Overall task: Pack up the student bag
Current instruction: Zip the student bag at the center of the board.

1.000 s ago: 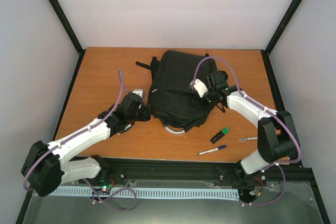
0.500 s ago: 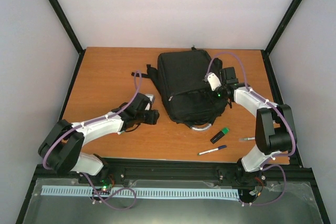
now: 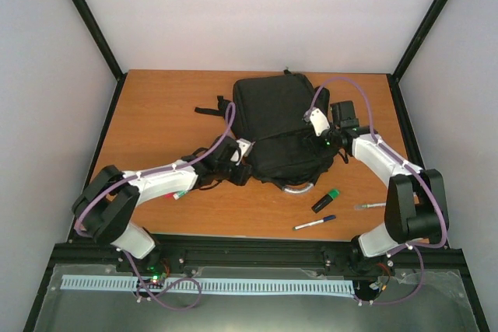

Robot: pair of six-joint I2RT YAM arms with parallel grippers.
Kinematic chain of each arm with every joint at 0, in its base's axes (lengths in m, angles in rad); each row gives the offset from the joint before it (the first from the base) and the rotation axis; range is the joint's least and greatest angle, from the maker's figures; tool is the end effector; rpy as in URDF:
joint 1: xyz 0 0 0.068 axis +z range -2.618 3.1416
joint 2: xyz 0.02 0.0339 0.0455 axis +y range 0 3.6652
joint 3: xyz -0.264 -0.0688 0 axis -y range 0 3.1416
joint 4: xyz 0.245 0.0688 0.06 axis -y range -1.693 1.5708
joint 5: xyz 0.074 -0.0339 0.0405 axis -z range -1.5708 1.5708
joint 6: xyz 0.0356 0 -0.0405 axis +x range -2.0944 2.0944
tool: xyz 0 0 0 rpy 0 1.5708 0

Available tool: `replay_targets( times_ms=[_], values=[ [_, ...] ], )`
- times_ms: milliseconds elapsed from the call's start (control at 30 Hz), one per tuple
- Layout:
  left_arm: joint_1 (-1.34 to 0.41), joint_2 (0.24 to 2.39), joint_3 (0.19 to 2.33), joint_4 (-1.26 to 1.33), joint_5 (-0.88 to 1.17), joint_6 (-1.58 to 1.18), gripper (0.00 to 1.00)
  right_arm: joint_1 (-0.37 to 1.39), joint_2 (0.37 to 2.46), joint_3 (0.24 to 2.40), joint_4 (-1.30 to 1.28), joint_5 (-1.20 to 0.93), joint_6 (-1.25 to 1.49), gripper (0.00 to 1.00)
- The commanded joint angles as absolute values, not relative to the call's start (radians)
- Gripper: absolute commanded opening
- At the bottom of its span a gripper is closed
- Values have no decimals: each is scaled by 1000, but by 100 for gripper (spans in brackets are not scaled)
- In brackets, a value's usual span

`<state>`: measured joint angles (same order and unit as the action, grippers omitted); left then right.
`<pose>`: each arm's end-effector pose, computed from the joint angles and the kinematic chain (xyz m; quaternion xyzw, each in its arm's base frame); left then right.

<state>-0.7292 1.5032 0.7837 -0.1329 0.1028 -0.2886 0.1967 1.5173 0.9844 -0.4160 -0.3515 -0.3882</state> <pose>0.2198 -0.2013 0.1782 0.2219 0.9084 -0.2130 0.2831 0.3016 0.0726 0.2170 -0.3215 0.8822 0.1369 0.3158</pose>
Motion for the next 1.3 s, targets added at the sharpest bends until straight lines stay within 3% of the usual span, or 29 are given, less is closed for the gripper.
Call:
replay_targets(
  times_ms=[0, 233, 400, 633, 1000, 1267],
  values=[
    [-778, 1566, 859, -175, 20, -228, 57, 194, 1488, 966, -420, -375, -395, 51],
    [-785, 1651, 923, -211, -21, -206, 44, 194, 1493, 965, -426, -378, -400, 51],
    [-786, 1679, 939, -209, 11, -206, 23, 193, 1491, 963, -424, -374, -402, 51],
    [-790, 1640, 914, -210, 61, -236, 1, 193, 1517, 962, -430, -377, -402, 51],
    [-859, 1602, 846, -158, 157, -316, 1, 194, 1642, 989, -462, -413, -383, 47],
    [-978, 1664, 928, -153, 141, -336, 1, 195, 1646, 989, -465, -425, -379, 46]
  ],
)
